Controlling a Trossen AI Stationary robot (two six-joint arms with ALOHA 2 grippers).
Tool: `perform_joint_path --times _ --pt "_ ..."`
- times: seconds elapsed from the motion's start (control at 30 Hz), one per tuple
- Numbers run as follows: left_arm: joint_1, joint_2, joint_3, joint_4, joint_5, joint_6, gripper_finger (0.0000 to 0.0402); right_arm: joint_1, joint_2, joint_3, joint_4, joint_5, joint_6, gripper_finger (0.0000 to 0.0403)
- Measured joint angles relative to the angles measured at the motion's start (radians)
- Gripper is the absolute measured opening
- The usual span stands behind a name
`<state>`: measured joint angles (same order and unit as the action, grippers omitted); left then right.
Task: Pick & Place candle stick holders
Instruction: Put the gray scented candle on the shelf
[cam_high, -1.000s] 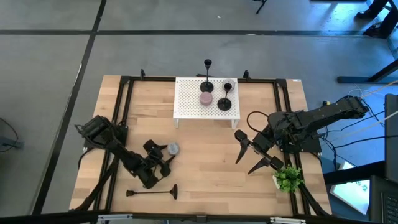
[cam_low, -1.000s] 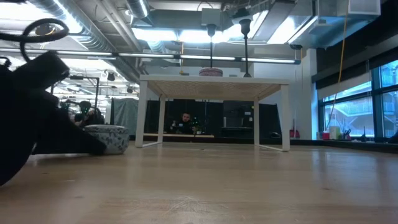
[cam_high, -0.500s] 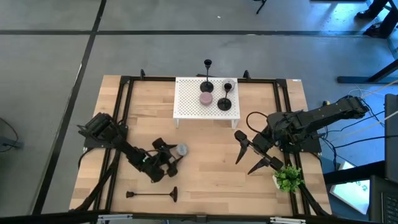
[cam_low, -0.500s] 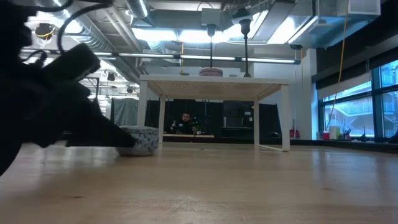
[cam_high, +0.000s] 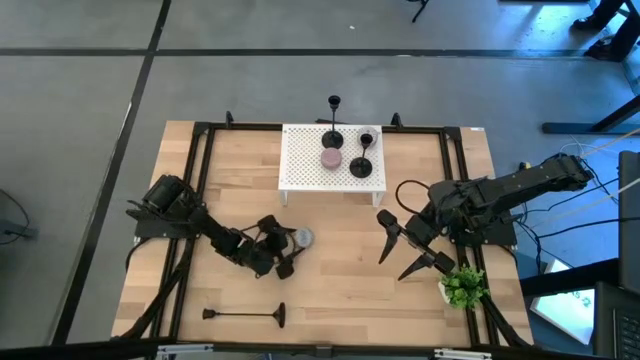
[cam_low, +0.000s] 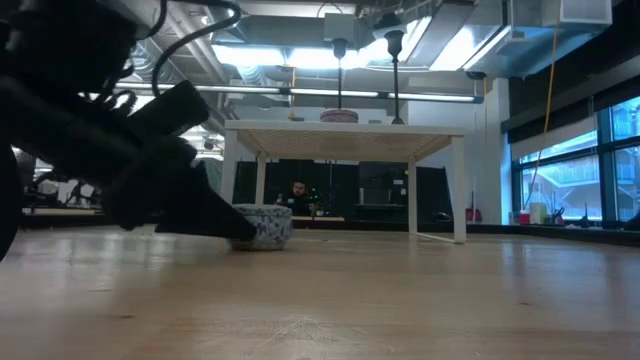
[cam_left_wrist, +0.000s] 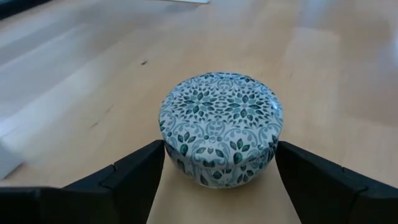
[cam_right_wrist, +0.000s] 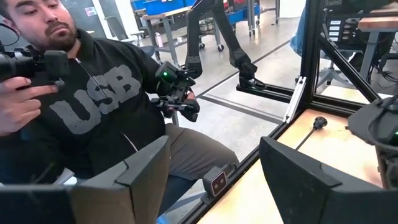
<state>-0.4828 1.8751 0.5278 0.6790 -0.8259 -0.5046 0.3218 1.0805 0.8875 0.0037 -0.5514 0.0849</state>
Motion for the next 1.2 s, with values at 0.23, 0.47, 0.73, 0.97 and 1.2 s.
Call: perform_joint_path --times 0.23,0.47,0.73,0.97,1.2 --pt "0.004 0.0 0.0 0.06 0.09 0.047 0.0303 0.0 0.0 0.0 -0.022 0.0 0.0 0.025" --pt "0.004 0.0 0.0 0.06 0.072 0.103 0.0303 0.0 0.0 0.0 -0.028 0.0 0.004 0.025" --pt "0.05 0.0 0.0 0.06 0.135 0.155 0.0303 0.004 0.014 0.0 -0.104 0.216 0.029 0.025" --pt "0.068 0.0 0.0 0.105 0.199 0.196 0.0303 0.004 0.201 0.0 -0.183 0.695 0.03 0.025" --pt "0.067 0.0 0.0 0.137 0.222 0.215 0.0303 -0.039 0.462 0.0 0.033 0.714 -0.044 0.025"
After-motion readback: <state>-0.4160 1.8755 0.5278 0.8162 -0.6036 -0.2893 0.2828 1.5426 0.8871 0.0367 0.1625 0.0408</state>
